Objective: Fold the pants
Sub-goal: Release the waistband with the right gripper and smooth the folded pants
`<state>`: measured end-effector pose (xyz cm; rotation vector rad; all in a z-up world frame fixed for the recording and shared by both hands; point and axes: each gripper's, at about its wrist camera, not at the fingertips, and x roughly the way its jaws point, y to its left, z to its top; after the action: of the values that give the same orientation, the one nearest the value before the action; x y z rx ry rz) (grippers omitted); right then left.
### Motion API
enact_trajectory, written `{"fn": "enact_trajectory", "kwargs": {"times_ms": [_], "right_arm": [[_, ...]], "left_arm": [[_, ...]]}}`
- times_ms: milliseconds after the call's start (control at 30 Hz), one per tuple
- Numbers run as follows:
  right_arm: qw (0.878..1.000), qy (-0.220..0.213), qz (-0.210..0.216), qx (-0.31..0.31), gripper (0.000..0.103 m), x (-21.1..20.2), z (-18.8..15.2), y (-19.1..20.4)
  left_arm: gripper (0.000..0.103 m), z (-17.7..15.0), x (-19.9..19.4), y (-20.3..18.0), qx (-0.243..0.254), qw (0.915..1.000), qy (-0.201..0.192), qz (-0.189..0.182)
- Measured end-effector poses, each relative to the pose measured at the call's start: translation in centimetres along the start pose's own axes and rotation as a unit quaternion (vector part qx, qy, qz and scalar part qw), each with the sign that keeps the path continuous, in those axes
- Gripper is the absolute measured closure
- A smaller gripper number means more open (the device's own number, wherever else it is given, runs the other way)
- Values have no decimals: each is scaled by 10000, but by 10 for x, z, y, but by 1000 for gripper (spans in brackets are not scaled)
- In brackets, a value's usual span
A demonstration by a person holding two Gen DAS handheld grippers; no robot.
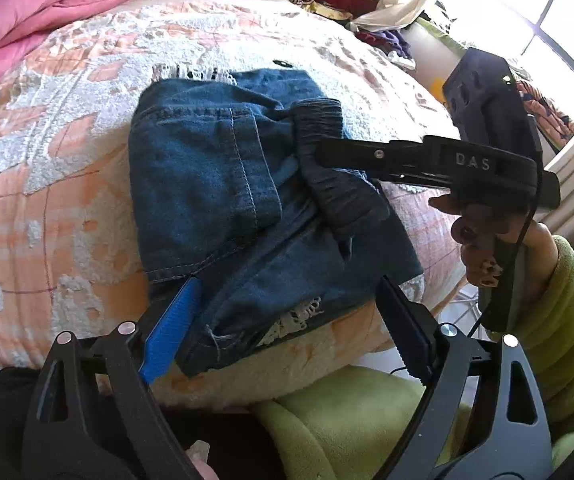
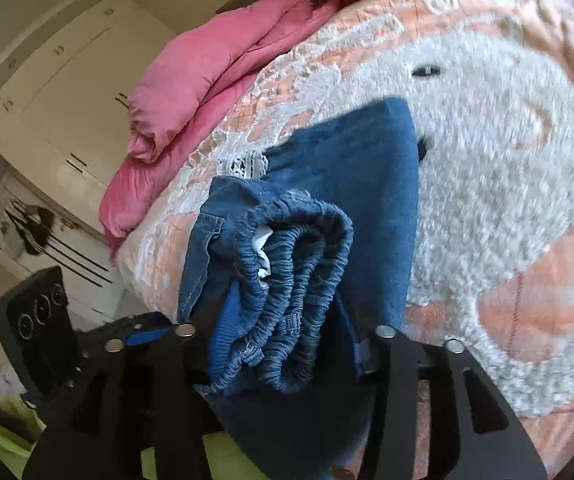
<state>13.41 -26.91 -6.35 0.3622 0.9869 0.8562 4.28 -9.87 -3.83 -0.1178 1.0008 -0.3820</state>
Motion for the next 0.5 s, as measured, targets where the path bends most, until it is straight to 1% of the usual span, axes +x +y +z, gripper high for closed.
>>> {"fn": "enact_trajectory", "kwargs": {"times_ms": [33, 67, 100, 133, 167, 233, 300, 333, 467, 500], "right_arm": [[9999, -36, -97, -112, 47, -4, 2, 5], [9991, -128, -284, -299, 45, -10, 3, 13], [9982, -182, -395, -412, 36, -14, 4, 17], [9971, -254, -488, -528, 31, -21, 3, 22], [9959, -304, -591, -620, 31, -27, 3, 27], [9937, -389, -716, -766, 23, -34, 3, 29], [9913, -474, -836, -900, 20, -41, 2, 35], [9903, -506, -883, -946, 16, -44, 1, 38], [9862, -650, -1048, -1107, 13, -53, 2, 49], [9853, -682, -1089, -1127, 10, -54, 3, 51]], "left_arm": [[21, 0, -4, 1, -8, 10000, -61, 25], [19, 1, -8, 2, -12, 9999, -118, 42], [18, 3, -13, 2, -15, 9998, -193, 85], [17, 3, -18, 2, -16, 9996, -253, 120], [17, 4, -22, 3, -24, 9994, -304, 152], [16, 6, -28, 5, -63, 9991, -368, 198], [10, 6, -33, 6, -78, 9987, -426, 262], [10, 7, -35, 6, -86, 9985, -448, 291], [10, 10, -43, 8, -133, 9978, -532, 379], [10, 10, -46, 8, -139, 9976, -552, 402]]}}
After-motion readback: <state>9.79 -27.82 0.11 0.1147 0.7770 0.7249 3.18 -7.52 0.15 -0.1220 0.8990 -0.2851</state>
